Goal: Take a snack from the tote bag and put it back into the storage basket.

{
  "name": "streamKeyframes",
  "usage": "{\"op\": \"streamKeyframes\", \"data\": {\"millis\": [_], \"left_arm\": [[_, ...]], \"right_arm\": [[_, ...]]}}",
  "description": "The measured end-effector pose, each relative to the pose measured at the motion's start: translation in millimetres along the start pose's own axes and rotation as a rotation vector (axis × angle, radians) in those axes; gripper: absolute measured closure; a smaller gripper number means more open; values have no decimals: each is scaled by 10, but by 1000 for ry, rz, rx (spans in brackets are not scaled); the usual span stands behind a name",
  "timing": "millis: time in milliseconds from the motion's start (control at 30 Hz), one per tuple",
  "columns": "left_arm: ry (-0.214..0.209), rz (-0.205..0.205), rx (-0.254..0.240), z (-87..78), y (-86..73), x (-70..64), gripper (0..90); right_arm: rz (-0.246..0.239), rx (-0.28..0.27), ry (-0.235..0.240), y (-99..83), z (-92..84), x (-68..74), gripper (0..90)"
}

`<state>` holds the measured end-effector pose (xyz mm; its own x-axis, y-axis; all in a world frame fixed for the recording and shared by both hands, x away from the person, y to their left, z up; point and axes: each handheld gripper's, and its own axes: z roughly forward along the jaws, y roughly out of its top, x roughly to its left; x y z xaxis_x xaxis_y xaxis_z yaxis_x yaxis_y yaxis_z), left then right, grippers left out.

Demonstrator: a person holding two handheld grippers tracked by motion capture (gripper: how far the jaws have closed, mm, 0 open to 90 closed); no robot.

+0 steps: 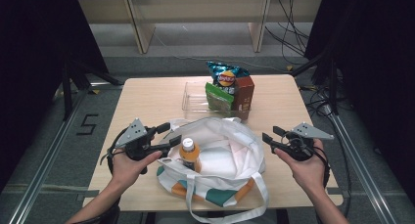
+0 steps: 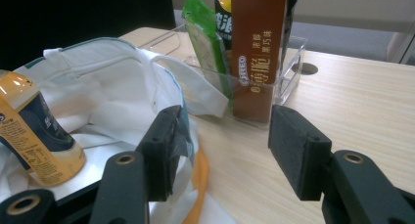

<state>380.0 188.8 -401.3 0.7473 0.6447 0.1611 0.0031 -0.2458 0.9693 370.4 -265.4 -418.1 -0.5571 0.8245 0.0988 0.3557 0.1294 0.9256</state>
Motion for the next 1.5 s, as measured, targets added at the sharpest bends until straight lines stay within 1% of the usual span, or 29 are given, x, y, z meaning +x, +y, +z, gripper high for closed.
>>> {"op": "streamKeyframes", "data": {"millis": [33,67,133,167,200,333,367,433,467,500,533,567,700,767,800,867,967,1000,1033,1067,1100,1133,1200,1233,1267,1300,1400,1467,1500], "left_arm": [[-3,-3,-2,7,1,-14,349],[-6,-1,0,8,1,-20,351],[-12,-2,-5,13,2,-30,353],[-20,-4,-17,26,-1,-32,354],[-17,-4,-7,22,1,-45,354],[-24,-1,-4,39,-4,-74,357],[-27,-2,-4,46,-5,-86,357],[-32,-3,-2,61,-8,-107,359],[-32,-2,1,69,-12,-117,359],[-37,-4,2,81,-17,-127,359],[-36,0,5,90,-23,-137,360],[-39,-1,7,97,-26,-145,361],[-47,0,6,140,-48,-175,365],[-47,2,11,153,-58,-192,368],[-47,2,13,158,-62,-199,370],[-49,2,12,169,-66,-209,372],[-52,3,14,184,-75,-227,378],[-103,-203,21,198,-106,-366,381],[-147,-245,29,205,-116,-408,385],[-144,-244,30,210,-121,-408,390],[-144,-243,25,218,-127,-406,394],[-145,-243,32,220,-132,-407,400],[-150,-249,33,235,-147,-413,412],[-148,-243,42,236,-151,-412,419],[-158,-253,34,249,-162,-419,426],[-151,-245,46,246,-163,-420,434],[-148,-238,48,252,-169,-427,457],[-154,-236,37,264,-177,-430,472],[-148,-233,49,256,-174,-431,479]], "right_arm": [[11,12,9,1,-1,6,477],[11,22,-5,3,-11,8,476],[-7,12,-10,-4,4,-1,476],[-8,15,-5,-5,3,-3,476],[-9,14,-7,-5,4,-4,476],[-4,17,-9,-1,-2,-5,476],[37,29,-10,0,-14,23,476],[40,17,6,1,-8,21,476],[34,15,5,2,-7,18,475],[6,16,-4,5,-6,-1,475],[0,16,-9,1,-1,-2,475],[-6,16,-2,-6,7,-5,475],[20,10,17,-8,24,11,474],[10,16,-1,-7,14,8,474],[23,13,-5,-11,16,18,474],[26,23,-4,-10,13,21,474],[22,0,-13,-22,34,26,474],[21,5,-8,-20,31,22,474],[24,25,6,-14,24,18,473],[2,20,-1,-16,26,3,474],[1,23,1,-17,24,1,473],[13,13,6,-20,34,8,473],[36,21,12,-18,30,21,473],[38,21,13,-19,30,22,473],[39,21,12,-19,33,22,473],[31,25,11,-20,33,16,473],[9,22,14,-27,45,-10,473],[21,30,13,-22,37,1,473],[17,25,24,-26,42,-6,473]]}}
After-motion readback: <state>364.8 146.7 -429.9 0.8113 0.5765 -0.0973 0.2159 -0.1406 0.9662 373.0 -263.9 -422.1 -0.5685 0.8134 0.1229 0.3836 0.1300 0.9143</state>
